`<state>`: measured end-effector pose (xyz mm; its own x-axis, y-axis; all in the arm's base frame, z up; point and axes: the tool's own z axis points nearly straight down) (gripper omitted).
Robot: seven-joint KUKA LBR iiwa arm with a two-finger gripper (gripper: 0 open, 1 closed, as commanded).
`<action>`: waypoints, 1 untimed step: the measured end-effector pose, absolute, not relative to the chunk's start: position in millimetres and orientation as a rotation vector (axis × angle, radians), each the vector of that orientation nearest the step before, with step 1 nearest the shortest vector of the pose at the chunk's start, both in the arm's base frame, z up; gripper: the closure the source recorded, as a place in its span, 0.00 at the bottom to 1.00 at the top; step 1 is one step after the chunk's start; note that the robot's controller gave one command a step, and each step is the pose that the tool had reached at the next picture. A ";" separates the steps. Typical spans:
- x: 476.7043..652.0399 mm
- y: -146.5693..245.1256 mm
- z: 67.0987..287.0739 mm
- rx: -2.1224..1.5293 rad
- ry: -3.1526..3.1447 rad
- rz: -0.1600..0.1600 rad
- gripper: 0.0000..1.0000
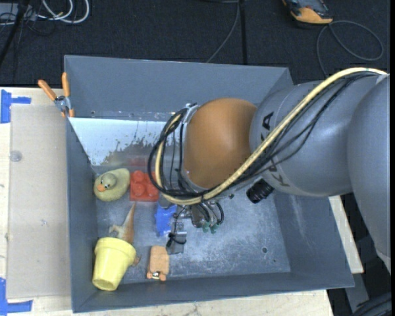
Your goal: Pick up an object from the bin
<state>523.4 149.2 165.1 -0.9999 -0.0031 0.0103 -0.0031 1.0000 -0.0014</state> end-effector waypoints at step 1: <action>525.1 148.6 169.6 -0.001 -3.139 0.000 0.00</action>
Offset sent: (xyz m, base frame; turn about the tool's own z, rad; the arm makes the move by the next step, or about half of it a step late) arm -0.0124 0.0223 -0.0682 -0.3215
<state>525.1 148.6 169.6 -1.0000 0.0005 0.0026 0.0005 1.0000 -0.0002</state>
